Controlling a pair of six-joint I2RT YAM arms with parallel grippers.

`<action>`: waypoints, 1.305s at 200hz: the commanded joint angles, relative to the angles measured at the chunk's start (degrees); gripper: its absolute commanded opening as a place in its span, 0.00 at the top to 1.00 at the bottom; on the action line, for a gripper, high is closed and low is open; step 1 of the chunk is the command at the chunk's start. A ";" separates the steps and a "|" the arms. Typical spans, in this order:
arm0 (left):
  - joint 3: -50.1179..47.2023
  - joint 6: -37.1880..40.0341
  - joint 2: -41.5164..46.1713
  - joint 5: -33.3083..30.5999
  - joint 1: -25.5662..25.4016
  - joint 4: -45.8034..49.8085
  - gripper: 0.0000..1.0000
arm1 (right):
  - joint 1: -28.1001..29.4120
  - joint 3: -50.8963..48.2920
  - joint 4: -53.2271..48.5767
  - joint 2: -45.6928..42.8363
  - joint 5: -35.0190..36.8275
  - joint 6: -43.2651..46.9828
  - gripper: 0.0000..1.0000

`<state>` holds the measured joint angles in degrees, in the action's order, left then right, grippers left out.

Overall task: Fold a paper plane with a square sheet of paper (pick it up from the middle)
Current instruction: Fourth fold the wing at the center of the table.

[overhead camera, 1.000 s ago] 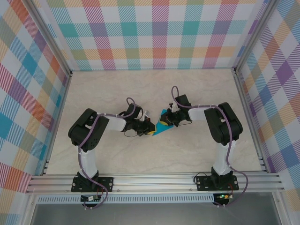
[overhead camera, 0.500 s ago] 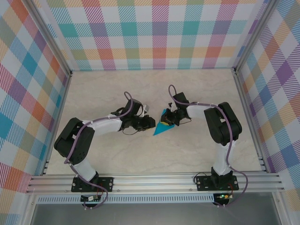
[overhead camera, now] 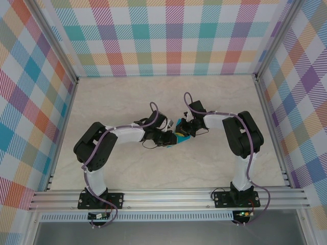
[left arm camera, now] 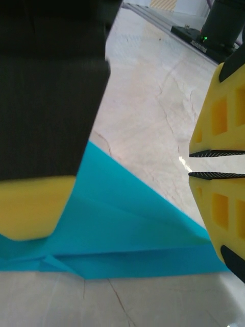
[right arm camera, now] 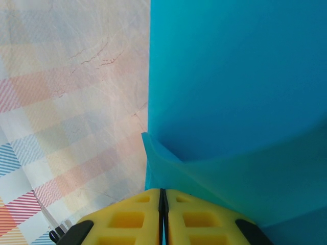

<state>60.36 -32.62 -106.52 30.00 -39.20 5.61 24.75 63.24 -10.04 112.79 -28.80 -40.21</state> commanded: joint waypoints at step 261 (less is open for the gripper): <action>-8.28 -3.71 -1.21 0.42 3.53 1.50 0.90 | 0.12 -1.02 -4.08 3.84 2.67 0.76 0.90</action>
<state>56.07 -33.04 -107.96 28.97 -36.62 1.10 24.75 63.24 -9.96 113.10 -29.61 -40.21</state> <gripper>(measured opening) 0.111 0.105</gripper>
